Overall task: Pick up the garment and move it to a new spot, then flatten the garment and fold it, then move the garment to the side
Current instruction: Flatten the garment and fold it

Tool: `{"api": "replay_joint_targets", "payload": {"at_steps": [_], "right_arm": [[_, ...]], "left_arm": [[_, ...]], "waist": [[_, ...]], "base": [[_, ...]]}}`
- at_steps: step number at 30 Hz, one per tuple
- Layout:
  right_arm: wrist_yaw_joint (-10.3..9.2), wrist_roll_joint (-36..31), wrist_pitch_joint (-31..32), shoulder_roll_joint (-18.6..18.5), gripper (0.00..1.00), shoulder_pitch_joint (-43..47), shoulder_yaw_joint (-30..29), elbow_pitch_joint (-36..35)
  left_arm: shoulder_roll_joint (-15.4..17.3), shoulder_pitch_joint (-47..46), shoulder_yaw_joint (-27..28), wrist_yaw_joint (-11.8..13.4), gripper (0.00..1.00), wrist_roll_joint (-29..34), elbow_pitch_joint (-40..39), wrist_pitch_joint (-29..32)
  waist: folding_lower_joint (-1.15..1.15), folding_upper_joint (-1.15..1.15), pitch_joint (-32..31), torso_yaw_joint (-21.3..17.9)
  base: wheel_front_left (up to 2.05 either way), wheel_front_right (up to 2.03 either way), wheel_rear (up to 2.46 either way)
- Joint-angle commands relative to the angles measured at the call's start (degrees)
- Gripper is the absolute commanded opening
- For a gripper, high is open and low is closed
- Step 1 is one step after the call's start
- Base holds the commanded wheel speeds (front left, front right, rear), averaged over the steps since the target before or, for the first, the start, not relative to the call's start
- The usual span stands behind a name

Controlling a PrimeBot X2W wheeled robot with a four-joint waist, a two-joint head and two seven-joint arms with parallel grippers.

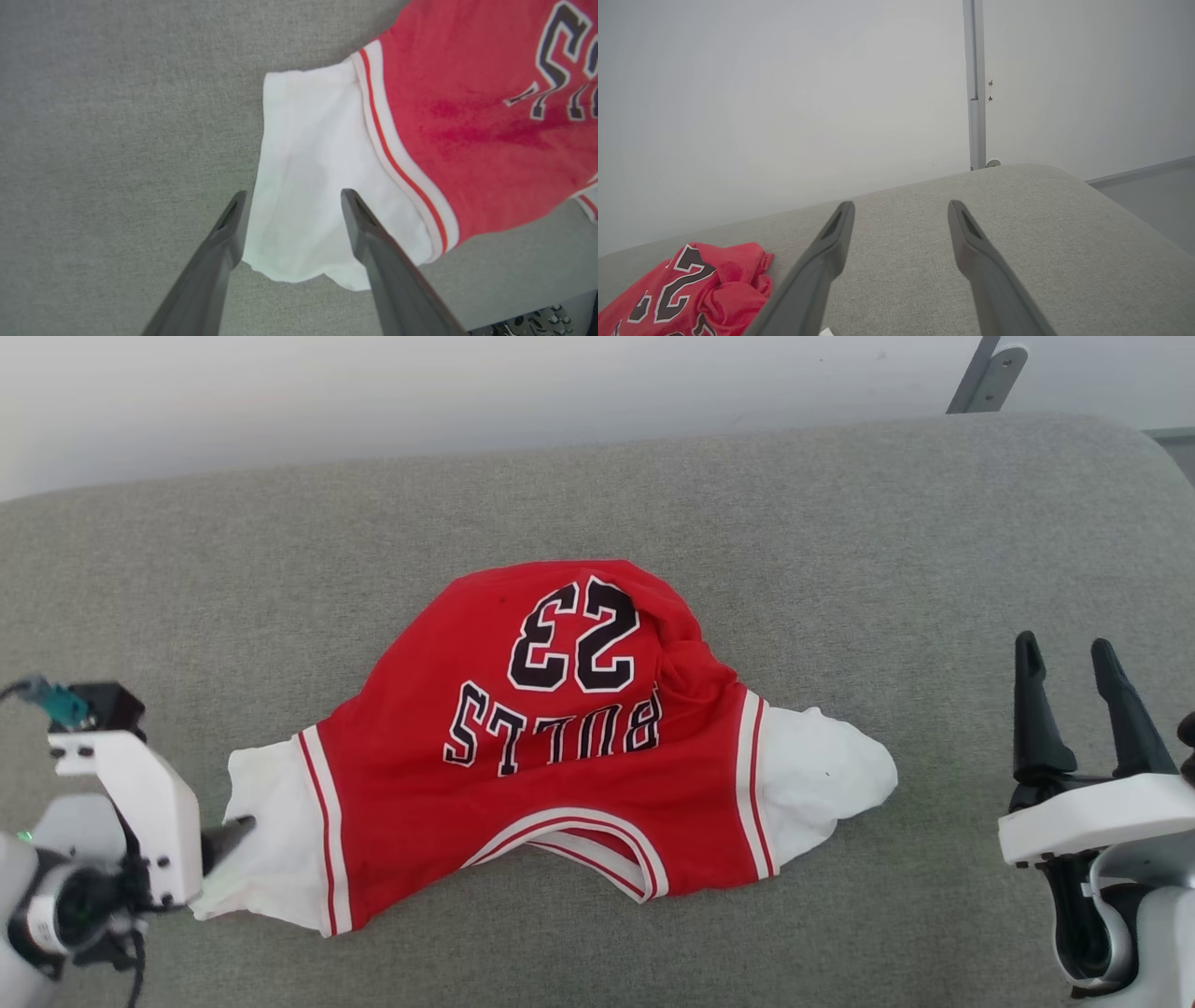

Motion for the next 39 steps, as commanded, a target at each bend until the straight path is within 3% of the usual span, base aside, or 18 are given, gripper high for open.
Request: {"api": "replay_joint_targets", "payload": {"at_steps": [1, 14, 23, 24, 25, 30, 39], "right_arm": [[-0.04, -0.41, -0.25, -0.02, 1.00, 0.24, 0.25, -0.19], [-0.04, -0.63, 1.06, -0.02, 1.00, 0.43, 2.23, -1.85], [-0.04, -0.93, 3.89, 0.00, 1.00, 0.85, 2.74, -3.42], [-0.04, -1.01, 4.75, 0.00, 1.00, 0.89, 3.08, -3.47], [-0.04, -1.23, 5.77, 0.00, 1.00, 0.90, 3.52, -3.49], [-0.04, -1.40, 13.04, -0.56, 1.00, 1.04, 7.14, -3.04], [-0.04, 1.40, 32.49, -5.98, 1.00, -1.26, 15.50, 0.64]], "left_arm": [[0.13, -1.01, -0.06, 0.26, 1.00, 0.85, 0.23, 0.55], [-2.25, -5.16, -3.92, 3.54, 1.00, -0.26, 9.29, 12.41], [-5.50, -4.00, -4.71, 1.13, 1.00, 0.99, 18.14, 5.62], [-6.36, -3.85, -4.75, 0.40, 0.58, 0.18, 19.07, 5.70], [-6.95, -3.77, -4.88, -0.17, 0.00, 0.07, 19.87, 5.86], [-9.40, -5.43, -5.08, -2.85, 0.00, -0.56, 21.72, 4.89], [-13.22, -8.84, -6.53, -5.27, 0.00, 0.80, 22.83, 3.03]], "waist": [[0.00, 0.00, -0.03, -0.08], [0.00, 0.00, 0.37, -2.44], [0.00, 0.00, 1.98, -2.48], [0.00, 0.00, 2.16, -2.30], [0.00, 0.00, 2.30, -2.07], [0.00, 0.00, 3.10, -0.31], [0.00, 0.00, 4.79, 3.69]], "base": [[0.00, 0.00, 0.00], [0.00, 0.00, 0.00], [0.00, 0.00, 0.00], [0.00, 0.00, 0.00], [0.00, 0.00, 0.00], [0.00, 0.00, 0.00], [0.00, 0.00, 0.00]]}}
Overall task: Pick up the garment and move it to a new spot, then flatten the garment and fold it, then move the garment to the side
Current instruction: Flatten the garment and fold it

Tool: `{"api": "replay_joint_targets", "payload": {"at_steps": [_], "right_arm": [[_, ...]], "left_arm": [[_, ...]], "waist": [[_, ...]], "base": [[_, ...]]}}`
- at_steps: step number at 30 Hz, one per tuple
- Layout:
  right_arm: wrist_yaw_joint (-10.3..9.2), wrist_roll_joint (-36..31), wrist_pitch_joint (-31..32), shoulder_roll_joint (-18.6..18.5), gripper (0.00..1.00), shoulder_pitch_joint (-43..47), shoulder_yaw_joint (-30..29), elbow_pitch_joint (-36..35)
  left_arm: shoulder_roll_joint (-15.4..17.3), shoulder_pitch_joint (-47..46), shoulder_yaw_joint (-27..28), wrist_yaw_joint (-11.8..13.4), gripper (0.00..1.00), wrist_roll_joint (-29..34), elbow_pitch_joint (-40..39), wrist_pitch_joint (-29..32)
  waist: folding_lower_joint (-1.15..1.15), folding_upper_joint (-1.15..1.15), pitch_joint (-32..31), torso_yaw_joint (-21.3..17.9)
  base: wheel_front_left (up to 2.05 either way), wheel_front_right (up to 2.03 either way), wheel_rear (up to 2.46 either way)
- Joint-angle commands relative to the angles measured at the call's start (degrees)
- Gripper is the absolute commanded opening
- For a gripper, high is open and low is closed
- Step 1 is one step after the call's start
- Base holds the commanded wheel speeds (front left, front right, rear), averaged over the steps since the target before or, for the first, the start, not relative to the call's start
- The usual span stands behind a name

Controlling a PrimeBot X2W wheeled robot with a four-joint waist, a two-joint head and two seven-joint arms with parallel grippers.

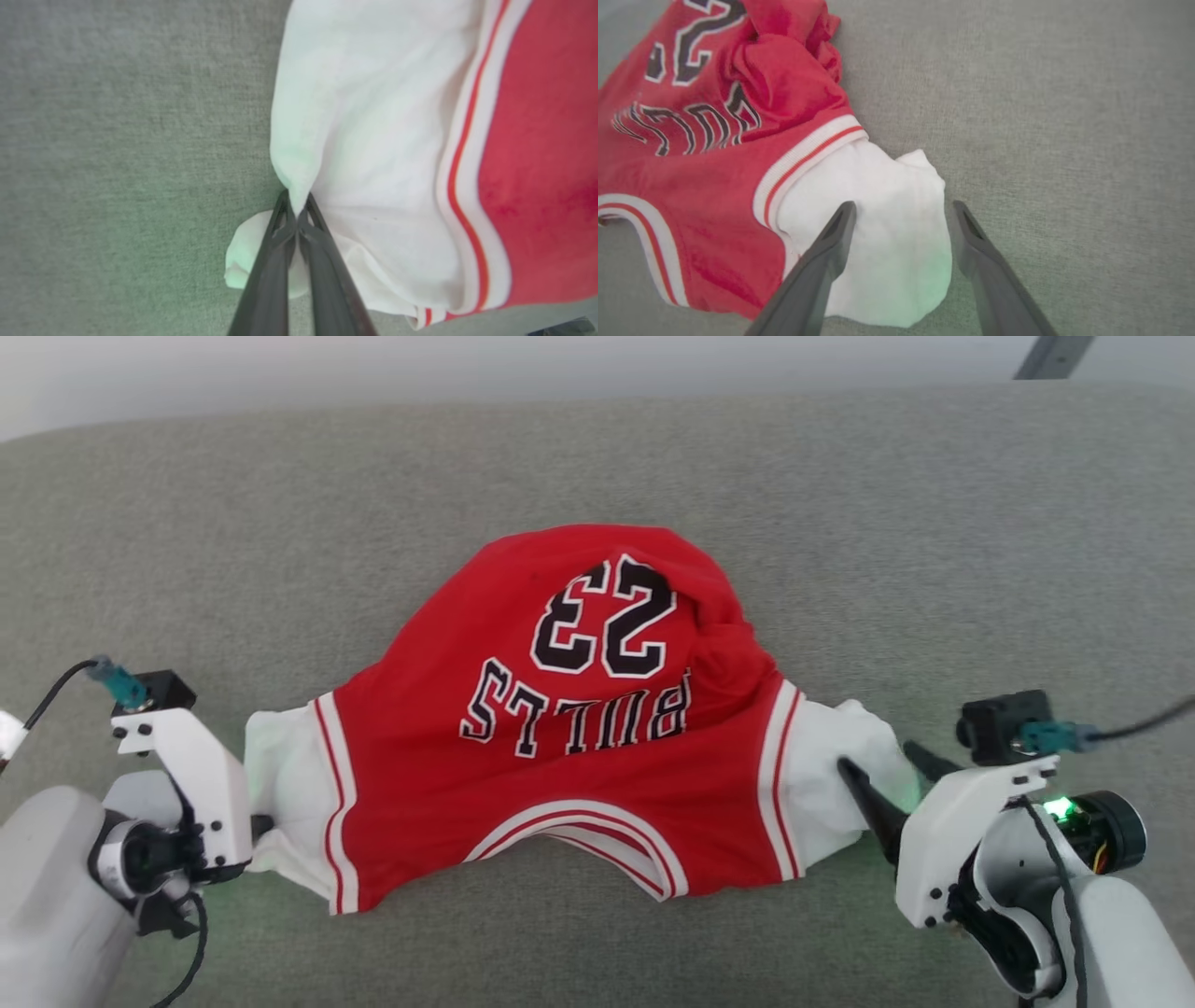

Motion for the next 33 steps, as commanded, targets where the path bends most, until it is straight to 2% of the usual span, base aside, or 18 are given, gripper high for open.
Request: {"api": "replay_joint_targets", "payload": {"at_steps": [1, 2, 4, 12, 13, 14, 21, 26, 33], "right_arm": [[-0.04, 0.25, 3.98, -1.25, 1.00, -1.14, 1.02, 1.22], [-0.04, 0.25, 3.98, -1.25, 1.00, -1.14, 1.02, 1.22], [-0.03, -1.08, 7.75, -3.16, 1.00, -2.16, 2.36, 2.65], [-0.01, 0.51, 18.43, -4.61, 1.00, -4.97, 7.43, 11.58], [0.00, 0.80, 19.95, -5.16, 0.81, -5.10, 9.02, 12.55], [0.07, 1.79, 21.14, -5.45, 0.00, -5.04, 9.95, 13.19], [0.10, 8.69, 22.37, -7.30, 0.00, -7.70, 6.49, 9.26], [0.10, 13.68, 25.15, -7.81, 0.00, -10.23, 3.08, 2.25], [0.10, 17.57, 28.10, -7.26, 0.00, -15.86, -1.62, -4.67]], "left_arm": [[-3.32, 1.26, -1.82, -0.47, 0.00, 0.62, 1.15, -0.22], [-3.32, 1.26, -1.82, -0.47, 0.00, 0.62, 1.15, -0.22], [-4.09, 0.60, -2.18, -0.71, 0.00, 0.90, 1.25, -0.43], [-5.97, -0.77, -2.63, -1.79, 0.00, 1.07, 1.41, -1.67], [-6.10, -0.90, -2.71, -1.89, 0.00, 1.15, 1.47, -1.70], [-6.04, -1.00, -2.72, -2.01, 0.00, 1.15, 1.57, -1.93], [-4.17, -3.94, -2.13, -2.80, 0.00, 1.47, -0.93, -2.03], [-1.11, -7.37, -0.89, -2.01, 0.00, 2.38, -6.64, -1.33], [0.88, -13.63, 1.18, 0.11, 0.00, 2.31, -16.74, 1.46]], "waist": [[0.00, 0.00, 0.85, 1.41], [0.00, 0.00, 0.85, 1.41], [0.00, 0.00, 1.22, 2.21], [0.00, 0.00, 2.28, 4.41], [0.00, 0.00, 2.31, 4.66], [0.00, 0.00, 2.31, 4.79], [0.00, 0.00, 0.18, 5.73], [0.00, 0.00, -3.06, 5.87], [0.00, 0.00, -7.83, 5.90]], "base": [[0.00, 0.00, 0.00], [0.00, 0.00, 0.00], [0.00, 0.00, 0.00], [0.00, 0.00, 0.00], [0.00, 0.00, 0.00], [0.00, 0.00, 0.00], [0.00, 0.00, 0.00], [0.00, 0.00, 0.00], [0.00, 0.00, 0.00]]}}
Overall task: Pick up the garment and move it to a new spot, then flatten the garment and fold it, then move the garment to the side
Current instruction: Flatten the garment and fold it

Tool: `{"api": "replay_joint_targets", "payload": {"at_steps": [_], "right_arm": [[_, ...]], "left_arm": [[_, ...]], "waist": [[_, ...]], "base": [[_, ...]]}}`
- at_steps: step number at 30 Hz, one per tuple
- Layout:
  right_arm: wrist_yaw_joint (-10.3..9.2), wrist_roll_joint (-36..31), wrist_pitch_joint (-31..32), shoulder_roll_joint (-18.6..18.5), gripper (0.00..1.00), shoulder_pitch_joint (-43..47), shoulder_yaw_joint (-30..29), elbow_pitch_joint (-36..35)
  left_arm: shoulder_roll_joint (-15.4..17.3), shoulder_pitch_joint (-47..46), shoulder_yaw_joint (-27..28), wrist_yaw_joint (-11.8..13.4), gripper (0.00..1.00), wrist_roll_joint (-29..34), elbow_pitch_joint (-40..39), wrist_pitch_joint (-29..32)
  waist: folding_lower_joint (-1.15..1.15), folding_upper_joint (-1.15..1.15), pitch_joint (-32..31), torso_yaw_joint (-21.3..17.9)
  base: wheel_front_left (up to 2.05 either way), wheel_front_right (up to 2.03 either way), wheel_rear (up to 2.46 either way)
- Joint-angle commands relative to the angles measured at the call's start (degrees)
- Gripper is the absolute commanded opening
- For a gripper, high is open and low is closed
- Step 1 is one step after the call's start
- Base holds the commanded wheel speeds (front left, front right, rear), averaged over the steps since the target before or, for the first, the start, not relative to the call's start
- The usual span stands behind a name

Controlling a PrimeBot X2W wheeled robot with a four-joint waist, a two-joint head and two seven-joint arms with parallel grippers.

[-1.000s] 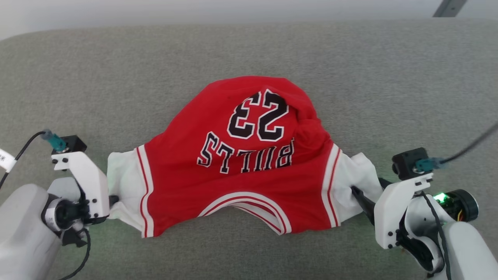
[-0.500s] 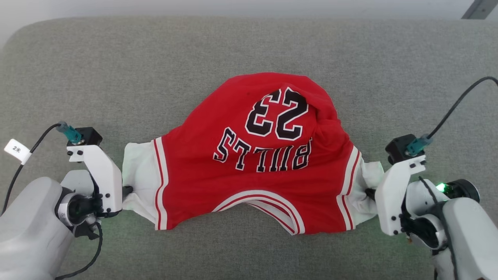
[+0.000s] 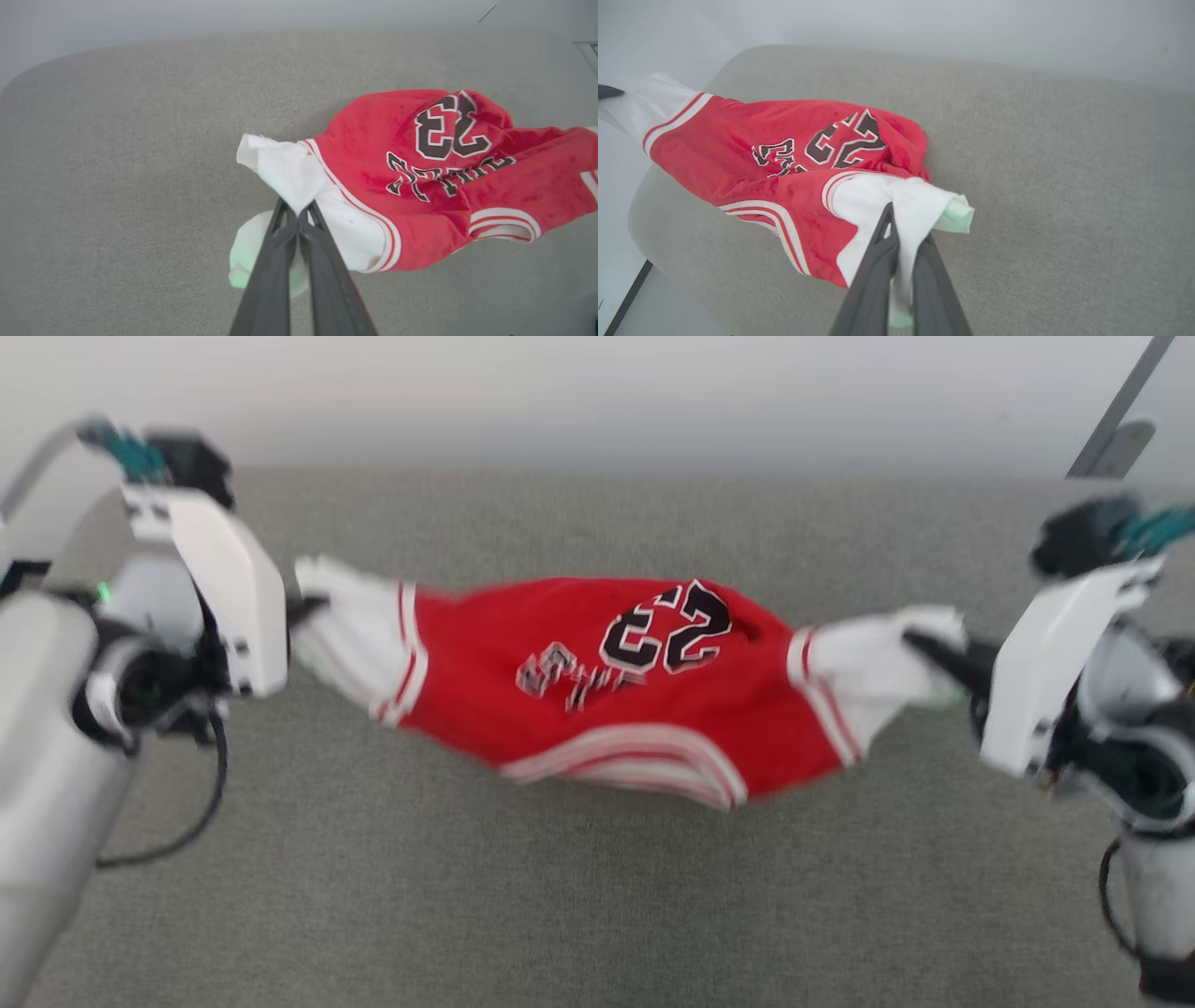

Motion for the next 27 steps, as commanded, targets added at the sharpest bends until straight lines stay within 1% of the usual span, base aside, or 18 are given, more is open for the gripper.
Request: {"api": "replay_joint_targets", "payload": {"at_steps": [1, 3, 4, 8, 11, 12, 16, 21, 24, 27], "right_arm": [[0.28, 0.50, 0.53, 0.53, 0.00, -2.00, -1.11, -0.76], [0.28, 0.56, 0.72, 1.71, 0.00, -4.51, -3.16, -0.75], [0.28, 0.51, 0.95, 2.78, 0.00, -7.36, -5.03, -0.32], [0.28, -0.64, -0.22, 4.81, 0.00, -13.51, -7.58, 1.23], [0.28, -1.49, -1.73, 5.92, 0.00, -18.46, -8.41, 2.38], [0.28, -1.49, -1.73, 5.92, 0.00, -18.46, -8.41, 2.38], [0.28, -1.85, -4.35, 7.29, 0.00, -23.99, -9.04, 3.72], [0.28, -3.26, -6.77, 7.88, 0.00, -29.43, -8.52, 6.07], [0.28, -4.42, -8.56, 8.03, 0.00, -32.02, -7.96, 8.07], [0.28, -6.05, -11.08, 7.87, 0.00, -34.68, -7.77, 10.87]], "left_arm": [[0.34, -1.83, 0.68, 0.86, 0.00, -0.06, -1.34, 0.64], [0.69, -3.95, 1.36, 1.60, 0.00, 0.13, -3.05, 1.34], [0.83, -6.27, 2.23, 2.40, 0.00, 0.13, -4.03, 1.64], [1.12, -10.43, 3.69, 3.54, 0.00, 0.89, -4.36, 1.22], [0.85, -13.53, 4.87, 3.39, 0.00, 0.92, -4.06, 0.31], [0.85, -13.53, 4.87, 3.39, 0.00, 0.92, -4.06, 0.31], [0.60, -17.03, 6.30, 2.87, 0.00, 1.37, -3.54, -1.51], [0.23, -20.42, 6.65, 1.94, 0.00, 2.86, -2.71, -3.57], [-0.20, -22.15, 6.67, 1.60, 0.00, 3.22, -1.63, -4.74], [-0.79, -24.07, 6.33, 0.94, 0.00, 4.68, -0.45, -6.47]], "waist": [[0.00, 0.00, -2.02, 0.00], [0.00, 0.00, -3.29, -0.19], [0.00, 0.00, -4.36, -0.39], [0.00, 0.00, -6.29, -1.04], [0.00, 0.00, -7.16, -1.46], [0.00, 0.00, -7.16, -1.46], [0.00, 0.00, -7.50, -1.92], [0.00, 0.00, -7.38, -2.28], [0.00, 0.00, -6.54, -2.47], [0.00, 0.00, -4.33, -2.42]], "base": [[0.00, 0.00, 0.00], [0.00, 0.00, 0.00], [0.00, 0.00, 0.00], [0.00, 0.00, 0.00], [0.00, 0.00, 0.00], [0.00, 0.00, 0.00], [0.00, 0.00, 0.00], [0.00, 0.00, 0.00], [0.00, 0.00, 0.00], [0.00, 0.00, 0.00]]}}
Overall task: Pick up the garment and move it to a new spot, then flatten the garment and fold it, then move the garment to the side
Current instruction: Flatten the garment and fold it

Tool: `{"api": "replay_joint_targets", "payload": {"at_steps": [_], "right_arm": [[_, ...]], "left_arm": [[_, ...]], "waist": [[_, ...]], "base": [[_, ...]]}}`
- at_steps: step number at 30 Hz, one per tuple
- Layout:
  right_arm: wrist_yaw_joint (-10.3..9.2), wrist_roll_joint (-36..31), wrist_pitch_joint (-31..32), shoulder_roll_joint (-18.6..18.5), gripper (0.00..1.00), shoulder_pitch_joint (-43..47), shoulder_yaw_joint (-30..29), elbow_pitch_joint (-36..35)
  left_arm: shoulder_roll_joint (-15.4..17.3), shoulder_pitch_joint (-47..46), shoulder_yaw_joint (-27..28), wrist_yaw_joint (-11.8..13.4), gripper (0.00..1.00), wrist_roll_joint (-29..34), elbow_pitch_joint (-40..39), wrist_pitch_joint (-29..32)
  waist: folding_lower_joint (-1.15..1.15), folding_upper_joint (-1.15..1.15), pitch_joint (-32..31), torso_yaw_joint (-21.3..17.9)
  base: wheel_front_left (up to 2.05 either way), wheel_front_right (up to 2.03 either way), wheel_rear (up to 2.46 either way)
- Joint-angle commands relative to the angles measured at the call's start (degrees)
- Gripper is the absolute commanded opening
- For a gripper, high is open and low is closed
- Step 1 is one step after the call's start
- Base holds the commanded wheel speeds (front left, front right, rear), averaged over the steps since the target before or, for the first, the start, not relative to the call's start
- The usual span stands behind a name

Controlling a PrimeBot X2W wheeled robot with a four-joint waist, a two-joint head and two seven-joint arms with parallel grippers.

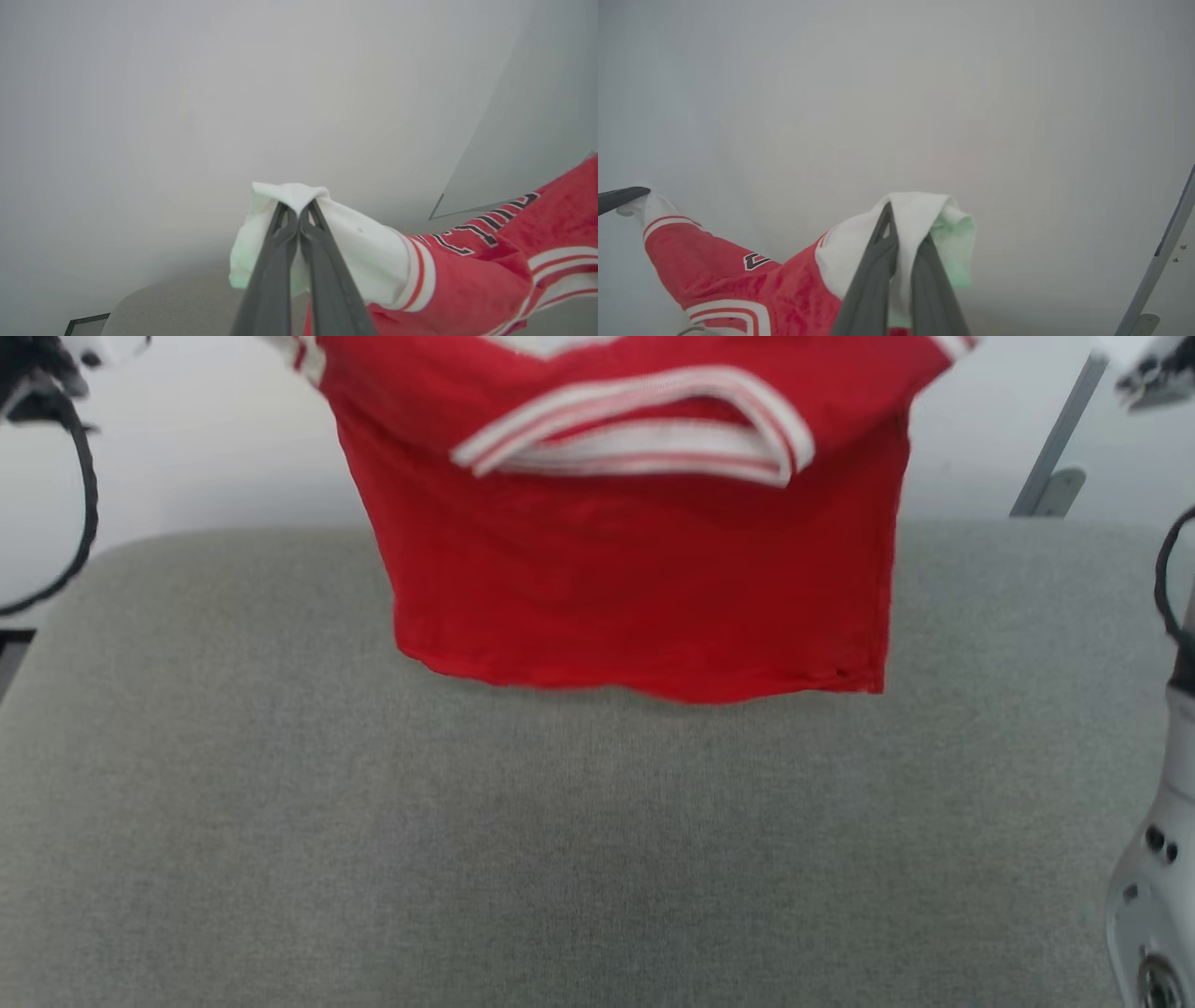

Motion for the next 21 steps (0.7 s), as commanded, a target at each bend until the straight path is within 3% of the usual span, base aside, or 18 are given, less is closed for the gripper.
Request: {"api": "replay_joint_targets", "payload": {"at_steps": [1, 8, 12, 17, 21], "right_arm": [[0.28, -0.34, -1.03, 0.15, 0.00, -0.76, 0.11, 0.99], [0.28, -6.22, -14.55, -1.14, 0.00, -9.63, 2.39, 10.08], [0.28, -10.71, -27.73, -1.16, 0.00, -15.54, 3.24, 16.04], [0.28, -15.97, -43.48, -1.60, 0.00, -21.61, 5.57, 23.07], [0.28, -17.47, -49.14, -1.77, 0.00, -23.20, 8.49, 29.06]], "left_arm": [[-0.45, -1.02, -0.19, -0.46, 0.00, 0.61, 0.51, -0.70], [-3.28, -9.58, -0.67, -2.73, 0.00, 5.63, 6.75, -9.31], [-4.46, -15.91, -0.96, -4.23, 0.00, 10.11, 11.21, -17.92], [-5.91, -22.15, -0.93, -5.44, 0.00, 15.72, 15.96, -33.66], [-7.59, -21.30, -1.63, -7.06, 0.00, 15.36, 21.05, -39.75]], "waist": [[0.00, 0.00, 1.72, 0.07], [0.00, 0.00, 10.65, 0.53], [0.00, 0.00, 15.65, 0.78], [0.00, 0.00, 20.11, 1.16], [0.00, 0.00, 22.08, 1.73]], "base": [[0.00, 0.00, 0.00], [0.00, 0.00, 0.00], [0.00, 0.00, 0.00], [0.00, 0.00, 0.00], [0.00, 0.00, 0.00]]}}
